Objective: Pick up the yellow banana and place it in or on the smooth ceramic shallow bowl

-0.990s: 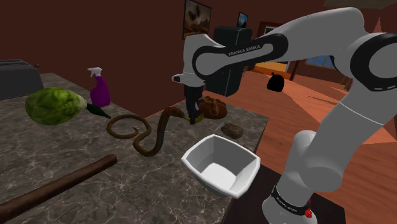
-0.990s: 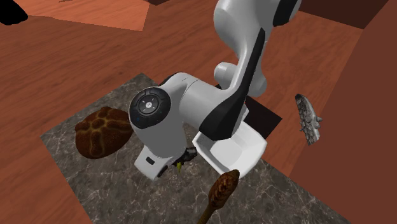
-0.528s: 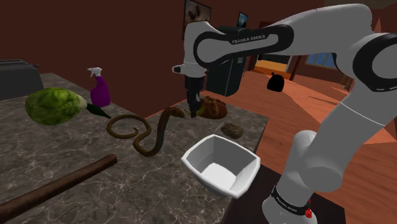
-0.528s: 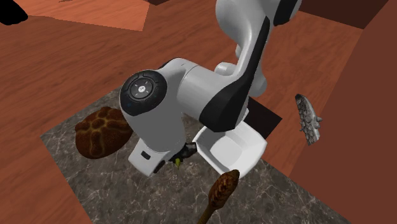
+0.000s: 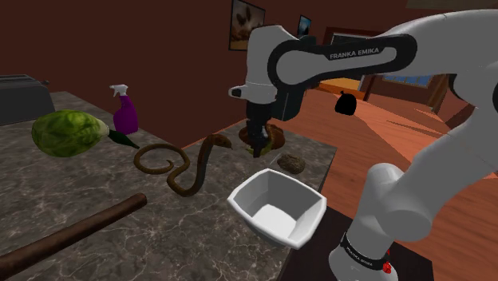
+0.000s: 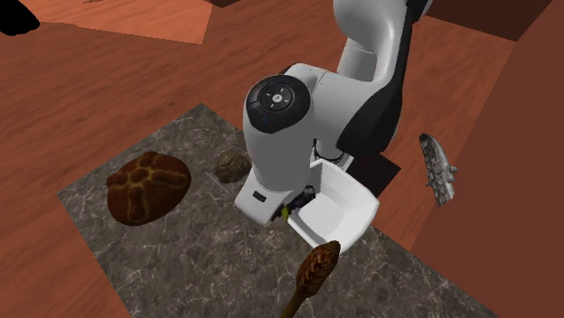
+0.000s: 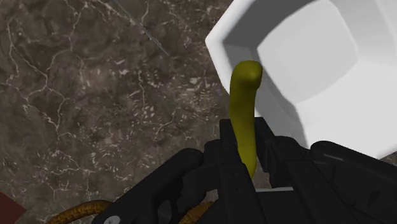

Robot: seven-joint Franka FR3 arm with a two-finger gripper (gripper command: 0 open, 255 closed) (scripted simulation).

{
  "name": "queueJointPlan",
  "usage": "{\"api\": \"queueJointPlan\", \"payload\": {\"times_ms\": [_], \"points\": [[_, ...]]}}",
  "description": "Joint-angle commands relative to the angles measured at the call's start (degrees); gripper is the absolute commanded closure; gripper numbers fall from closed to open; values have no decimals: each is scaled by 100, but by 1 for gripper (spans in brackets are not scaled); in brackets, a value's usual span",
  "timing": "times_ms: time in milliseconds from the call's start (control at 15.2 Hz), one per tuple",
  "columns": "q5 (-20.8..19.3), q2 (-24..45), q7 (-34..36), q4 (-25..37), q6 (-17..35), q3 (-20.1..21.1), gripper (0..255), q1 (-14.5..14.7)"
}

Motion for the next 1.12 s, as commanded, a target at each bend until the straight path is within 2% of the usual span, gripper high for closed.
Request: {"api": "queueJointPlan", "payload": {"times_ms": [0,528,1056], "points": [[83,-360,171,-274,-83,125,255,83],[606,-1860,904,-1294,-533,709,255,528],[667,-1834,889,-1892,91,772,255,556]]}}
